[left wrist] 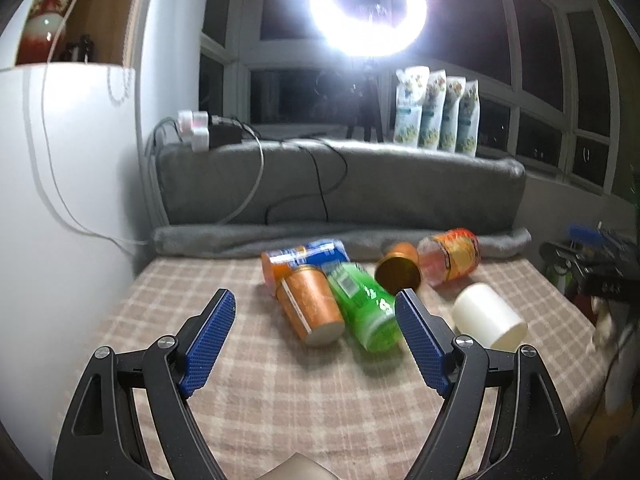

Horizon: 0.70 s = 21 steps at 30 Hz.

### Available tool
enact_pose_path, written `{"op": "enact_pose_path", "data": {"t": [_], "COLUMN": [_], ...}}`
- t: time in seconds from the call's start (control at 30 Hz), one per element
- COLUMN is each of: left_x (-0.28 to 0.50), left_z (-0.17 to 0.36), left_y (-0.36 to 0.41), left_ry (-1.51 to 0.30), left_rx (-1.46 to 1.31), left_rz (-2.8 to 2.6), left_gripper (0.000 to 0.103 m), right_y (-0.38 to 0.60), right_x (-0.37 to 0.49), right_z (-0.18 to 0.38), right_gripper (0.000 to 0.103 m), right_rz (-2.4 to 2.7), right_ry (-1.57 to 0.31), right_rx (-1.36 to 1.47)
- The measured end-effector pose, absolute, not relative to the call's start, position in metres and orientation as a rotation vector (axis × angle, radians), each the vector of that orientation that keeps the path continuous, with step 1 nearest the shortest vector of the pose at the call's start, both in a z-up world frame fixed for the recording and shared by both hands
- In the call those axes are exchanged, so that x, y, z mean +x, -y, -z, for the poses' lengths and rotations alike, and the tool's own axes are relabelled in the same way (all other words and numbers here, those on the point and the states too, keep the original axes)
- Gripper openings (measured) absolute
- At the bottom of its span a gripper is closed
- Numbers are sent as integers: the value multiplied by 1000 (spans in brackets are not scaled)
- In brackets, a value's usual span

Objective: Flip cup upright
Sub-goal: 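Move the right tool toward the orange lemon-tea cup lying on its side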

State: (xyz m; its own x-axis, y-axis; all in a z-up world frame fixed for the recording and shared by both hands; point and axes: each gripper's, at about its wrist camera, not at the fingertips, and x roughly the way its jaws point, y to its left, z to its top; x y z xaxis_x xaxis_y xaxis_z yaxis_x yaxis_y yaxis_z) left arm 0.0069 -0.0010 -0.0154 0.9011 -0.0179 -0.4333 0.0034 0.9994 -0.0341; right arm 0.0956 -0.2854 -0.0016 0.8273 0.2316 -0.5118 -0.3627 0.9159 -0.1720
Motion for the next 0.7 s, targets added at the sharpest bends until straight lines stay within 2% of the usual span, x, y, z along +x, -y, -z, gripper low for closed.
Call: {"op": "enact_pose_path", "data": {"t": [0.5, 0.7], "left_x": [27, 40], "left_z": [41, 45], "left_y": [7, 5], "left_ry": [-570, -603], "left_rx": [5, 2], "left_rz": [-39, -72], "left_gripper": [82, 82], "right_y": [248, 234], "right_x": [201, 228], "right_z": [36, 55], "right_gripper": [103, 103], "right_rz": [-642, -710], "right_ry": [-642, -662], "right_rx": [-909, -1077]}}
